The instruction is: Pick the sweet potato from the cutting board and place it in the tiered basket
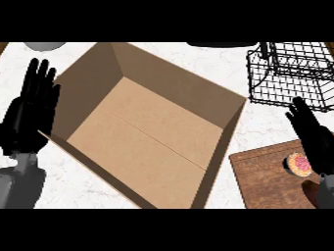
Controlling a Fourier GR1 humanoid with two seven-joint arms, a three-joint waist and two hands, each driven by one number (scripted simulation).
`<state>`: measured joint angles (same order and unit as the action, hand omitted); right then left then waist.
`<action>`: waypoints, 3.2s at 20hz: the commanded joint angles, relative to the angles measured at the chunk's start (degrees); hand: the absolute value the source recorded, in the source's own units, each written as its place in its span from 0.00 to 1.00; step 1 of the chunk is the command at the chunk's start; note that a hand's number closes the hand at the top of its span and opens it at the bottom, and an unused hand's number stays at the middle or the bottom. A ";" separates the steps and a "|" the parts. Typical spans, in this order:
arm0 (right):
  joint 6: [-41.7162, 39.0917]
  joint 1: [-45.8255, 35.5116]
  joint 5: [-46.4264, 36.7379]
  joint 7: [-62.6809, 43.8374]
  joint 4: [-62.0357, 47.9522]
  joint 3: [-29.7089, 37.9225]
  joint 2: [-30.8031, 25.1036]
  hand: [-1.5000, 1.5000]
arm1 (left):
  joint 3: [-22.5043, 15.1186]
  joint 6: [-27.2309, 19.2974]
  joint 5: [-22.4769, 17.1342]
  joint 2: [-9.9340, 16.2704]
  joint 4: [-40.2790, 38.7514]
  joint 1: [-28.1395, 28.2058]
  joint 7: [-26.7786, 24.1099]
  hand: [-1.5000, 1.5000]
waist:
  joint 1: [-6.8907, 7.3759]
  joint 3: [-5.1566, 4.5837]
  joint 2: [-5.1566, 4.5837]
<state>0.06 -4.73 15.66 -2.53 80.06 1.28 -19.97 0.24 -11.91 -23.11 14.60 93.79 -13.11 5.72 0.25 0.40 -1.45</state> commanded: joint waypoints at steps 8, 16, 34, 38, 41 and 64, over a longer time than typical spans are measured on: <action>4.60 8.85 -15.51 8.17 8.63 9.49 -17.19 1.00 | -0.20 -0.38 15.41 13.50 -3.89 6.93 1.57 0.50 | -6.89 -1.11 1.43; 5.45 27.86 -12.84 19.07 22.29 19.37 -15.40 0.00 | -3.49 -2.55 21.89 11.63 -3.49 11.68 -0.19 0.50 | -4.92 -0.55 1.93; -5.68 41.28 -33.10 -23.69 53.69 13.92 -30.23 0.00 | -4.54 -0.51 24.27 9.61 -3.70 8.05 0.73 0.50 | -1.33 -0.72 0.83; -7.18 39.23 -35.59 -29.53 51.14 9.20 -29.09 0.00 | -4.88 0.60 24.85 9.06 -5.15 5.95 0.96 0.50 | -0.46 -0.52 0.73; -8.55 39.55 -38.40 -35.80 54.23 4.45 -28.07 0.00 | -3.81 1.59 24.22 9.00 -5.56 6.97 0.13 0.50 | 0.00 -0.56 0.75; -8.78 33.15 -62.86 -42.16 49.14 -13.01 -22.81 0.00 | -0.91 3.23 26.95 6.11 -6.88 6.52 0.27 0.50 | -1.09 -0.43 1.41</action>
<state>-9.99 27.74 -42.67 -45.11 129.19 -9.05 -43.75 2.42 -8.32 3.78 25.41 91.91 -9.18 6.57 -0.14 1.25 1.07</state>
